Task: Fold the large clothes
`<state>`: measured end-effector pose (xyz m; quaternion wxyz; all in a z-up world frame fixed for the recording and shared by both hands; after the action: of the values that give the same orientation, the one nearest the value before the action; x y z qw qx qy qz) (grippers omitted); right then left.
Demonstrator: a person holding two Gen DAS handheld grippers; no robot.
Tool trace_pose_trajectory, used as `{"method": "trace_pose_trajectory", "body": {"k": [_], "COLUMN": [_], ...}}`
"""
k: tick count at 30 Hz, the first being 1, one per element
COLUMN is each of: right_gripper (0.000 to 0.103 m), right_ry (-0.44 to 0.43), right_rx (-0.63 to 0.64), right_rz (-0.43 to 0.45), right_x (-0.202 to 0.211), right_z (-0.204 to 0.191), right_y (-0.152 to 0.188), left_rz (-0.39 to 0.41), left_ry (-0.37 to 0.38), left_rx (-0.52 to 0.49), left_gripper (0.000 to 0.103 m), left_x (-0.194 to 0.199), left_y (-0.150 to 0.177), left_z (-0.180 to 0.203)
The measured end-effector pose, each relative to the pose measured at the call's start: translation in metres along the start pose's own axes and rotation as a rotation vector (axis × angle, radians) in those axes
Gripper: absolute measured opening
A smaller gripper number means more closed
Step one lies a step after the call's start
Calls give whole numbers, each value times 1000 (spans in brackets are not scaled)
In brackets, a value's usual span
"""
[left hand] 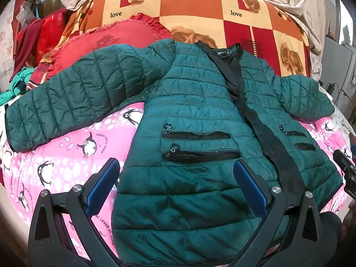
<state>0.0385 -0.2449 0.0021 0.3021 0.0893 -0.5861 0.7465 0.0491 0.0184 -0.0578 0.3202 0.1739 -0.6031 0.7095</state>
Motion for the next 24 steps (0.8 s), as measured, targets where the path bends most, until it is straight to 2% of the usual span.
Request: {"method": "trace_pose_trajectory", "body": {"k": [12,24], "right_gripper": [102,102], "right_ry": [54,48], "right_rx": [61,56], "right_rz": [12,11], "right_x": [1,0], "right_z": [-4,-3], "right_y": [0,1], "left_rz": [-4,-4], "left_ry": [8,7], "left_rx": [25,25], "left_gripper": [102,102], "left_x": [0,0], "left_y": [0,0], "left_z": [-6,-7]}}
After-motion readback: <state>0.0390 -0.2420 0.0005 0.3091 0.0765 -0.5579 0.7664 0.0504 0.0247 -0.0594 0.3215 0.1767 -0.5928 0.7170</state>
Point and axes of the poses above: each gripper's, at about its wrist camera, not at the fingertips, and x roughly against the way its jaws point, z to its right, y to its underside, the point moved 8 cm from there along -x, roughly the way its jaws point, and after that the axes turned 11 degrees about y, right-handed, at the moved point
